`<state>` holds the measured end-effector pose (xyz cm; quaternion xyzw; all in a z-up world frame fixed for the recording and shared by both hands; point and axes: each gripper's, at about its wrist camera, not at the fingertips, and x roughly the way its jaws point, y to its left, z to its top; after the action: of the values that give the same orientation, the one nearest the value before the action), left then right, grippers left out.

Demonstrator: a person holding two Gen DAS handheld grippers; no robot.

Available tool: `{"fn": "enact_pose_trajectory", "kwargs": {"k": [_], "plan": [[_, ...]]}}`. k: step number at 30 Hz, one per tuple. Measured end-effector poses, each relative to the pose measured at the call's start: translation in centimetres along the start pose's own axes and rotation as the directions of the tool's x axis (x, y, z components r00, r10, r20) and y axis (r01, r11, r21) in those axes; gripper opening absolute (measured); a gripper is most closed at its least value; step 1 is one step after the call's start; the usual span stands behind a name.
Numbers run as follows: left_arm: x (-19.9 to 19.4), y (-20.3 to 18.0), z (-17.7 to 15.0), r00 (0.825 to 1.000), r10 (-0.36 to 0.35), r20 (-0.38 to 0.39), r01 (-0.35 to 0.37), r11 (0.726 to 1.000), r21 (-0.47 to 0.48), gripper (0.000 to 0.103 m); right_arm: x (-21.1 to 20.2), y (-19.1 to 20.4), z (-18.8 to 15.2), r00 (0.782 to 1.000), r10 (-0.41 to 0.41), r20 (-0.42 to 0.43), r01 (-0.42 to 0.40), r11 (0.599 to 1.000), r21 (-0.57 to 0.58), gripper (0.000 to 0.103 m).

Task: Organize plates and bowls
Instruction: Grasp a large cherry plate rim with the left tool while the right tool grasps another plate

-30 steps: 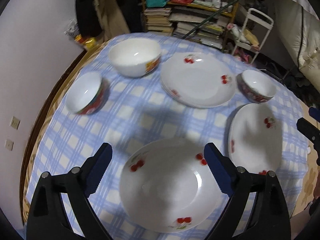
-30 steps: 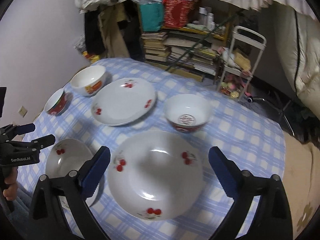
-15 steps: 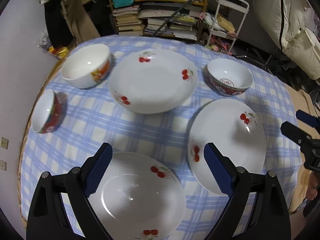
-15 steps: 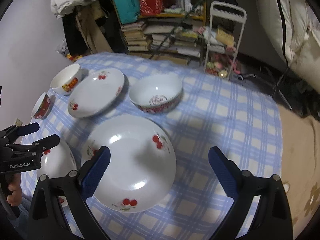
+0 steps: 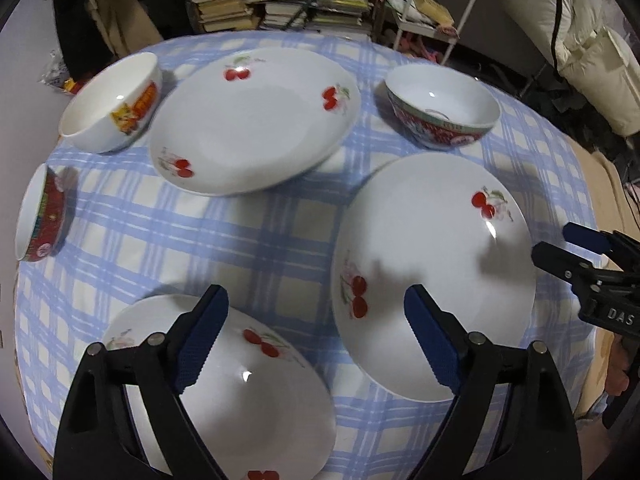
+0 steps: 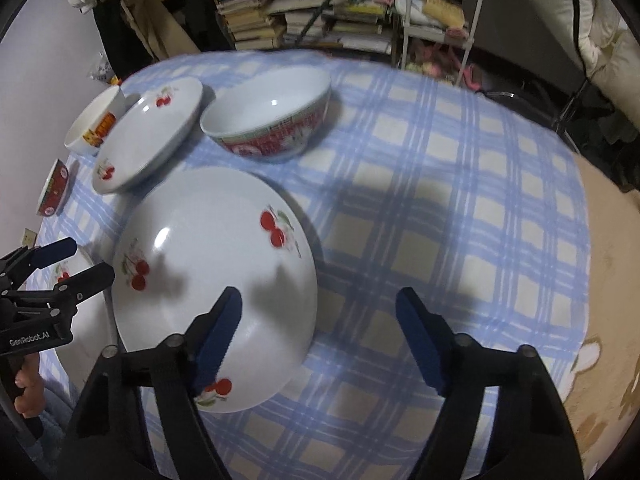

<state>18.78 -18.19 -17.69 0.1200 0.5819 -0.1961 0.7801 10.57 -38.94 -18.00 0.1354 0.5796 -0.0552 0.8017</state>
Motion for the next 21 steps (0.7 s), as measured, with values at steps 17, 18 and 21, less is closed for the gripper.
{"fn": "enact_pose_trajectory", "kwargs": {"k": [17, 18, 21], "plan": [[4.2, -1.9, 0.2, 0.993, -0.045, -0.112, 0.046, 0.999, 0.006, 0.030, 3.0, -0.9, -0.4, 0.986, 0.115, -0.119, -0.110, 0.993, 0.044, 0.011], [4.4, -1.9, 0.2, 0.992, -0.057, -0.114, 0.057, 0.998, 0.003, 0.028, 3.0, -0.8, -0.3, 0.987, 0.113, -0.118, -0.109, 0.993, 0.039, 0.011], [4.5, -1.8, 0.2, 0.993, -0.063, -0.103, 0.062, 0.998, -0.017, 0.028, 3.0, -0.7, -0.1, 0.988, 0.101, -0.115, -0.097, 0.995, 0.034, 0.012]]}}
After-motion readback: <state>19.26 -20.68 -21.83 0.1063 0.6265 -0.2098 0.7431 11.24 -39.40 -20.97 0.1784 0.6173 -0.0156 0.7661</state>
